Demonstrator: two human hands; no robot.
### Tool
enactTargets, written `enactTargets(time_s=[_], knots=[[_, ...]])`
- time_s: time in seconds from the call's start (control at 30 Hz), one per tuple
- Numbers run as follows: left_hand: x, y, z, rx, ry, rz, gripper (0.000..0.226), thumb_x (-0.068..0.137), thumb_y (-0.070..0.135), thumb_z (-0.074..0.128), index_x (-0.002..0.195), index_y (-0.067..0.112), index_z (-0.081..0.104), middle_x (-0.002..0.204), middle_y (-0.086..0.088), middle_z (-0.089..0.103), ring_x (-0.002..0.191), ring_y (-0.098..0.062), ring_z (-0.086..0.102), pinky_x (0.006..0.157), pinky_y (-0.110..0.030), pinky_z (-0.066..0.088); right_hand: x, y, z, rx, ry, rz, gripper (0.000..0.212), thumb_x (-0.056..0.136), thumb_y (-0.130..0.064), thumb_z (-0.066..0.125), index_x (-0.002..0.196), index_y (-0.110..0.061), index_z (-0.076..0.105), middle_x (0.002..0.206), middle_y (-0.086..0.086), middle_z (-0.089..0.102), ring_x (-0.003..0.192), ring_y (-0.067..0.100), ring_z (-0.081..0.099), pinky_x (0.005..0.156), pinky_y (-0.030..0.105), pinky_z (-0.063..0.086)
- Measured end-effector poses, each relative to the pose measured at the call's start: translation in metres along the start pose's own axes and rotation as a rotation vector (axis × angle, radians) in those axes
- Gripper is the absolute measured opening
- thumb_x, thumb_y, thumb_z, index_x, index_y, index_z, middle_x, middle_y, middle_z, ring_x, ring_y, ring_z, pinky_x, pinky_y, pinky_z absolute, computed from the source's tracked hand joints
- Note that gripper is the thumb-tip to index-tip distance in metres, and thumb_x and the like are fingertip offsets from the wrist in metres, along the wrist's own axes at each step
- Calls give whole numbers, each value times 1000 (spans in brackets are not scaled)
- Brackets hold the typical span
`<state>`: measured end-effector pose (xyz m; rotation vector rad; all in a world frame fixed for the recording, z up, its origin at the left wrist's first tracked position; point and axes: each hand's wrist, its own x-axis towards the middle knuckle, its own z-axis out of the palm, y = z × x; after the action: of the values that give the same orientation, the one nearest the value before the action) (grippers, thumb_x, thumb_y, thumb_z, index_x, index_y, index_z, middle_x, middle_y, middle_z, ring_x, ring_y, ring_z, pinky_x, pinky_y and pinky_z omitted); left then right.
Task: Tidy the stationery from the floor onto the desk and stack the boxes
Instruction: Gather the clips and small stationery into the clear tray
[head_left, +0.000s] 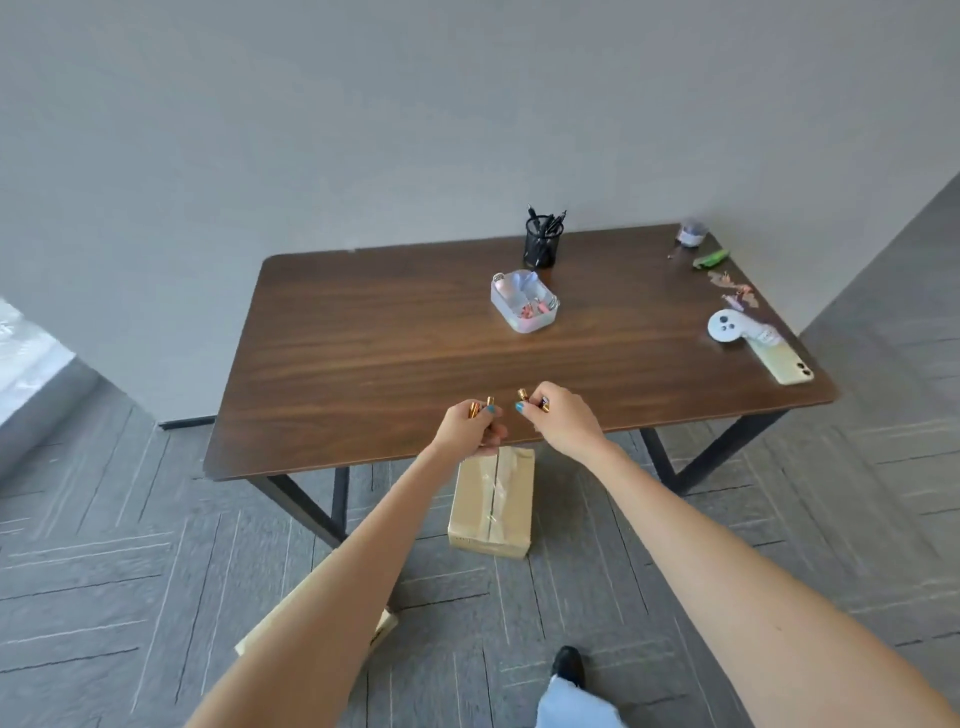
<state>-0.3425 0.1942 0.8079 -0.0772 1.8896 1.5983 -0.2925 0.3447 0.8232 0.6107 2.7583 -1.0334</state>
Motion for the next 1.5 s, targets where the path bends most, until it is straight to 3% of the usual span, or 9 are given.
enactTargets(time_s=[0.2, 0.37, 0.57, 0.7, 0.83, 1.1, 1.23, 1.37, 1.5], knots=[[64, 46, 44, -18, 25, 12, 16, 101, 14, 44, 98, 9, 59, 75, -7, 64, 53, -9, 54, 73, -33, 57, 80, 29, -46, -68, -3, -43, 21, 93, -41, 54, 87, -21, 55, 88, 0, 69, 82, 22, 63, 65, 33, 46], [109, 69, 52, 6, 35, -32, 15, 101, 14, 44, 102, 9, 59, 77, -7, 64, 55, -9, 54, 76, -34, 58, 148, 39, -55, -83, -16, -44, 21, 93, -41, 56, 93, -21, 57, 89, -1, 68, 82, 19, 64, 72, 36, 53], [177, 91, 38, -10, 60, -72, 16, 100, 11, 44, 105, 5, 58, 75, -7, 61, 46, -8, 50, 56, -23, 51, 228, 32, -51, -66, -21, -67, 20, 91, -41, 57, 94, -21, 59, 101, -2, 69, 79, 17, 66, 65, 32, 54], [226, 106, 27, -6, 47, -84, 15, 100, 10, 45, 97, 7, 60, 77, -8, 60, 49, -9, 50, 60, -25, 52, 279, 27, -49, -80, -22, -22, 18, 92, -40, 58, 92, -22, 56, 92, -4, 67, 81, 16, 64, 64, 32, 54], [270, 114, 20, 10, 52, -96, 21, 98, 5, 44, 83, 11, 57, 72, -6, 56, 48, -8, 49, 61, -26, 53, 319, 26, -47, -151, 4, 11, 19, 92, -36, 59, 97, -17, 57, 91, -2, 64, 75, 13, 57, 50, 21, 35], [325, 114, 19, 15, 139, -204, 25, 93, 0, 50, 71, 8, 57, 61, -2, 56, 51, -10, 54, 70, -33, 61, 381, 32, -48, -398, 40, -34, 21, 93, -27, 60, 110, -15, 58, 101, 5, 69, 89, 24, 66, 61, 30, 43], [347, 122, 24, 17, 158, -259, 9, 92, 2, 57, 86, -1, 63, 64, -7, 59, 45, -11, 58, 72, -39, 61, 404, 37, -48, -548, -16, -119, 28, 94, -25, 59, 120, -13, 56, 108, 6, 67, 91, 23, 67, 65, 29, 46], [364, 129, 35, 106, 199, -268, 9, 92, 2, 56, 91, -3, 64, 70, -10, 61, 43, -12, 60, 54, -27, 60, 413, 47, -52, -603, -94, -199, 22, 93, -18, 61, 115, -15, 59, 109, 6, 66, 89, 21, 66, 63, 25, 41], [378, 125, 39, 292, 234, -244, 14, 90, 1, 55, 89, -7, 65, 65, -11, 63, 49, -18, 63, 64, -35, 62, 419, 53, -55, -621, -177, -290, 22, 92, -15, 62, 114, -19, 63, 111, 4, 63, 87, 18, 64, 62, 22, 38]])
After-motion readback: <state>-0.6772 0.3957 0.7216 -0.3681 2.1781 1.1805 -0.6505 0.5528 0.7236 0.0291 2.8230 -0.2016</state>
